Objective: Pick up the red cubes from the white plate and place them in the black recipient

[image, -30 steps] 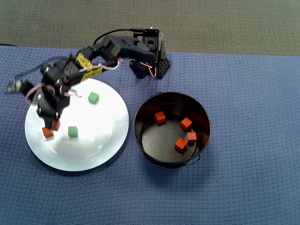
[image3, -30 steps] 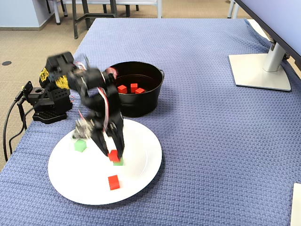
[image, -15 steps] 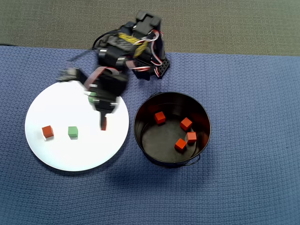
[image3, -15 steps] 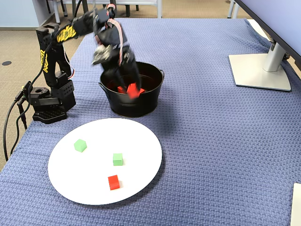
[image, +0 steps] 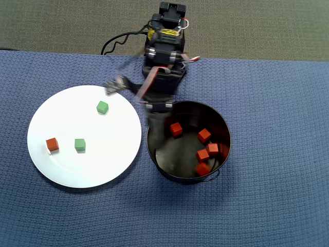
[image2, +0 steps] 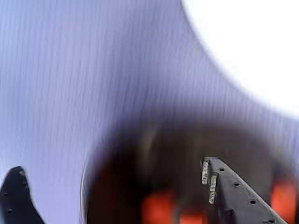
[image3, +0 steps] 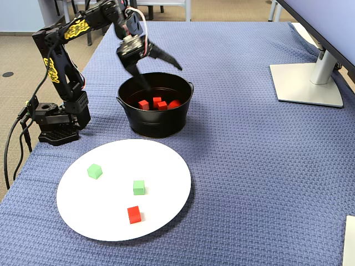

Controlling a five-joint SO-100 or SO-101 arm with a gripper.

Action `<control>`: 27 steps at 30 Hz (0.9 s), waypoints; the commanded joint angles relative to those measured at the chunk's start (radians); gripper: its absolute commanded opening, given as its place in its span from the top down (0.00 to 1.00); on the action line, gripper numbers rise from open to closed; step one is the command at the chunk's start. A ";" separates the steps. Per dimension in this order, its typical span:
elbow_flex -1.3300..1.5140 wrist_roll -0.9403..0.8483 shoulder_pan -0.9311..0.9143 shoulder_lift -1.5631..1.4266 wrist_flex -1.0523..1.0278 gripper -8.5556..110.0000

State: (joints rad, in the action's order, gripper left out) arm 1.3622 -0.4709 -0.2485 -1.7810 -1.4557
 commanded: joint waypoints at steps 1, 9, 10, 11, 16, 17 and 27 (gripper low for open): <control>0.015 -0.160 -0.281 0.044 0.146 0.55; -0.100 -0.387 -0.543 0.353 0.268 0.60; -0.137 -0.390 -0.560 0.399 0.268 0.60; -0.179 -0.391 -0.575 0.448 0.261 0.60; -0.405 -0.417 -0.626 0.673 0.204 0.60; -0.440 -0.419 -0.630 0.706 0.192 0.60; -0.776 -0.416 -0.670 0.983 0.106 0.65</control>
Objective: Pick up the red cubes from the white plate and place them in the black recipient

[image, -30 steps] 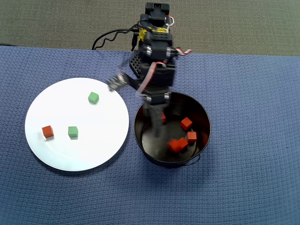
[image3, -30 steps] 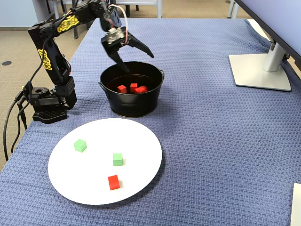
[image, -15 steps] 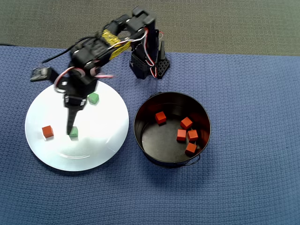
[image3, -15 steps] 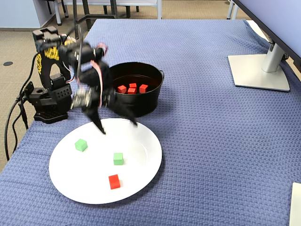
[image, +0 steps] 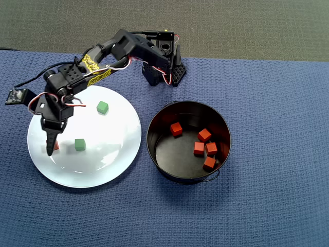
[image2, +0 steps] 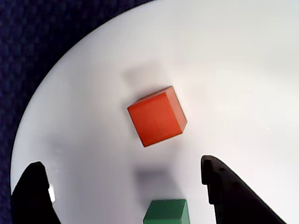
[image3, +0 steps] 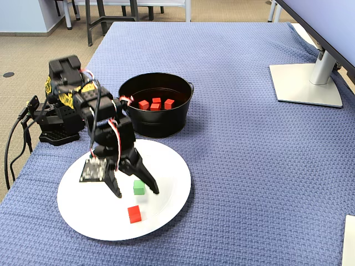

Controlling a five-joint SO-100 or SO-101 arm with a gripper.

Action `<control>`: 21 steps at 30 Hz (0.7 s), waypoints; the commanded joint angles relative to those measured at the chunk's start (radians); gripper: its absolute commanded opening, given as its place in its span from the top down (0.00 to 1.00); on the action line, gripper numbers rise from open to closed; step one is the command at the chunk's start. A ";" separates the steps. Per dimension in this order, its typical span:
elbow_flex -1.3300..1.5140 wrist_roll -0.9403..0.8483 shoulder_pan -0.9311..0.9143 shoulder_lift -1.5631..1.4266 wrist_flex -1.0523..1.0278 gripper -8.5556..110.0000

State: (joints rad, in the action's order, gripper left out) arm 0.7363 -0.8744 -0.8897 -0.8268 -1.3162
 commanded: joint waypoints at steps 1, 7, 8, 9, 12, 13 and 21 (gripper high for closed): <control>-0.166 -0.025 -0.031 0.041 -0.051 0.65; -0.213 -0.256 -0.037 0.100 -0.132 0.68; -0.213 -0.301 -0.038 0.109 -0.130 0.68; -0.213 -0.330 -0.041 0.115 -0.123 0.68; -0.213 -0.408 -0.046 0.135 -0.103 0.69; -0.216 -0.425 -0.044 0.144 -0.100 0.69; -0.272 -0.430 -0.026 0.179 -0.094 0.71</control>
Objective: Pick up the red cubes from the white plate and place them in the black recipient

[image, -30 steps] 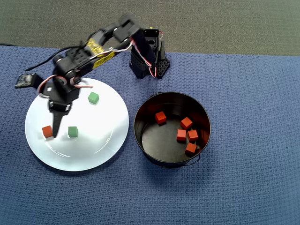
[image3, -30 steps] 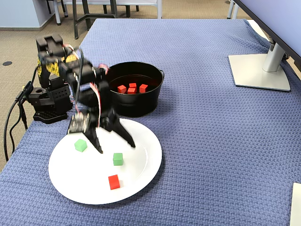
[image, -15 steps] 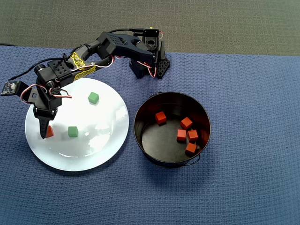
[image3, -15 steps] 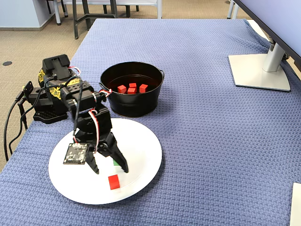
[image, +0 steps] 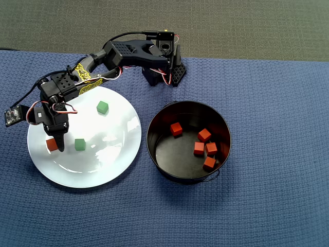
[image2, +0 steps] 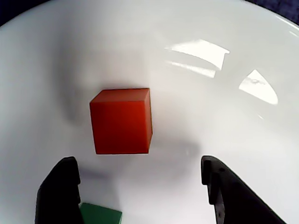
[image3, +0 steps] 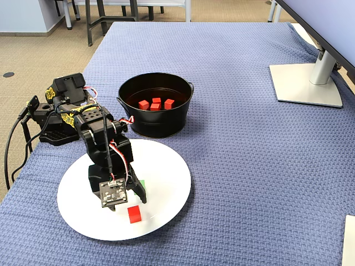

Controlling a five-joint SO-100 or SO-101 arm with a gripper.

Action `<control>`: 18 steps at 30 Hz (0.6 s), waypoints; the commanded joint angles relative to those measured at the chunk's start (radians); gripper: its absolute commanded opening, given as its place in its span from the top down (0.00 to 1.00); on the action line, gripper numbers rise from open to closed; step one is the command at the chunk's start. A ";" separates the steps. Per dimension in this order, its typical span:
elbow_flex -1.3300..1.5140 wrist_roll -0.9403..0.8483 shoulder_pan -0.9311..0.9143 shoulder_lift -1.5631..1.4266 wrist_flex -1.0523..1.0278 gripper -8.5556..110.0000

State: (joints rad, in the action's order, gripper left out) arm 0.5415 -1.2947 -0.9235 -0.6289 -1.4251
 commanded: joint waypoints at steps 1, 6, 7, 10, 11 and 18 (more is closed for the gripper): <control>-0.086 -0.002 0.009 -0.015 0.015 0.71; -0.192 0.035 0.012 0.043 0.005 0.72; -0.216 0.035 0.011 0.055 -0.006 0.72; -0.259 0.034 0.006 0.084 -0.014 0.73; -0.265 0.034 0.006 0.089 -0.014 0.73; -0.299 0.032 0.005 0.112 -0.032 0.75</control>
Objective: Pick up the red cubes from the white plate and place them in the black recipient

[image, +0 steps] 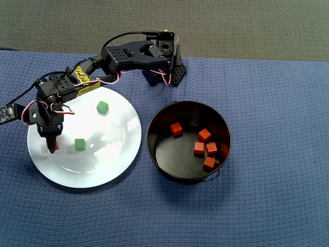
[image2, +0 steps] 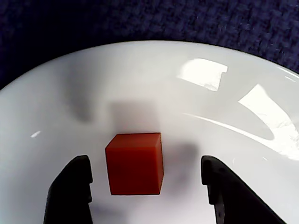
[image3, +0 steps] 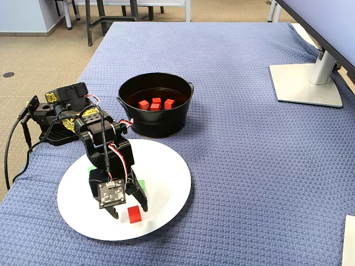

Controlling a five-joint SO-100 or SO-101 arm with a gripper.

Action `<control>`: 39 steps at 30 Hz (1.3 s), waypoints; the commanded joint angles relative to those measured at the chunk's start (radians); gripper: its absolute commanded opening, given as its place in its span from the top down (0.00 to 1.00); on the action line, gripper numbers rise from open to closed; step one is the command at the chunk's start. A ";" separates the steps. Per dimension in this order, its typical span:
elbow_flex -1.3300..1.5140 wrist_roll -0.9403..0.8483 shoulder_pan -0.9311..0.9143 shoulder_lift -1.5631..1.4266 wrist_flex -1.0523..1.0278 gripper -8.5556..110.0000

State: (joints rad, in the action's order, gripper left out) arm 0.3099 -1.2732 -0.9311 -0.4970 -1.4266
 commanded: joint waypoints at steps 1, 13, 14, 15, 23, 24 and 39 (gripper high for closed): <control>-0.067 0.008 0.012 -0.018 -0.034 0.75; -0.069 -0.012 0.006 -0.002 -0.043 0.80; -0.069 -0.012 0.006 -0.002 -0.043 0.81; -0.069 -0.011 0.006 -0.002 -0.043 0.82; -0.071 0.028 0.005 -0.008 -0.021 0.93; -0.064 0.034 0.005 -0.017 -0.023 0.93; 0.451 0.640 0.179 -0.773 0.015 0.93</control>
State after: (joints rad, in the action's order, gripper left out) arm 0.6780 -0.8099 -0.8544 -0.9848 -1.4143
